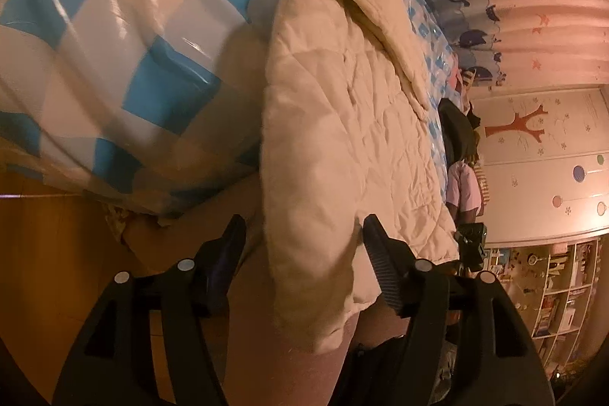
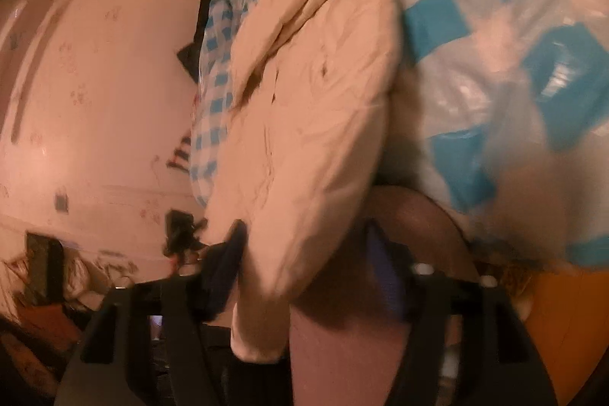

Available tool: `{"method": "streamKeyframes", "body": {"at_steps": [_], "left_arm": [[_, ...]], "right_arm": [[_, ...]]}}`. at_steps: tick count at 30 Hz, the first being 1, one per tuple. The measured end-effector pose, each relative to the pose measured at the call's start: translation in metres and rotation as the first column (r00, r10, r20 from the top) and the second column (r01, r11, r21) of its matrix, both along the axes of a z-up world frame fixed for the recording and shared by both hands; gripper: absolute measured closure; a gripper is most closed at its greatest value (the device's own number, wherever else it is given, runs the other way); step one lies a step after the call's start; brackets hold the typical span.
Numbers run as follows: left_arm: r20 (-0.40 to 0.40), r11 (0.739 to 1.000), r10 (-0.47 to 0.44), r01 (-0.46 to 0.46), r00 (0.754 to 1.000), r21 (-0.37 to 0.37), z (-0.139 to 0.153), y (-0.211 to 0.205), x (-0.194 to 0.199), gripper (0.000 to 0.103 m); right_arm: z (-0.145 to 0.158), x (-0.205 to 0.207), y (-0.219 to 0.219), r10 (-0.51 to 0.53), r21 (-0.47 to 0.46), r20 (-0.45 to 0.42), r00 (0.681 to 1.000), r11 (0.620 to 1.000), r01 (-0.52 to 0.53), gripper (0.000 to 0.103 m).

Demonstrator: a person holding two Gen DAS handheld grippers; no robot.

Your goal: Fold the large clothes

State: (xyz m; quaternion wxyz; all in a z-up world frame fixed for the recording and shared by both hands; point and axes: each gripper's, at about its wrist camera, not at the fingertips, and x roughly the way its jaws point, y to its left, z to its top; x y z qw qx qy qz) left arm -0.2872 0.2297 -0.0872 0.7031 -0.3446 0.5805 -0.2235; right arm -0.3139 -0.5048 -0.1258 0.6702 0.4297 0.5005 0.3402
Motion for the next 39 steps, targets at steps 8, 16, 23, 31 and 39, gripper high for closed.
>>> {"method": "streamKeyframes", "body": {"at_steps": [8, 16, 23, 31, 39], "left_arm": [[0.101, 1.0, -0.008, 0.006, 0.995, 0.024, 0.033, -0.021, -0.012, 0.095], [0.232, 0.999, -0.021, 0.029, 0.973, -0.032, 0.101, -0.01, -0.065, 0.095], [0.11, 0.99, 0.081, -0.067, 0.991, -0.125, 0.045, 0.027, -0.094, 0.095], [0.24, 0.982, 0.123, -0.083, 0.963, -0.171, 0.078, 0.026, -0.061, 0.095], [0.411, 0.971, 0.172, -0.083, 0.895, -0.224, 0.158, 0.005, 0.043, 0.095]], "right_arm": [[0.027, -0.02, 0.004, -0.099, 0.121, 0.126, 0.987, 0.989, 0.084, 0.088], [0.065, -0.077, -0.022, -0.169, 0.301, 0.253, 0.953, 0.949, 0.088, 0.088], [0.009, -0.1, -0.02, -0.219, 0.431, 0.161, 0.962, 0.893, 0.131, 0.088], [0.037, -0.058, -0.028, -0.28, 0.527, 0.243, 0.929, 0.842, 0.116, 0.088], [0.098, 0.048, -0.029, -0.346, 0.538, 0.312, 0.885, 0.832, 0.136, 0.088]]}}
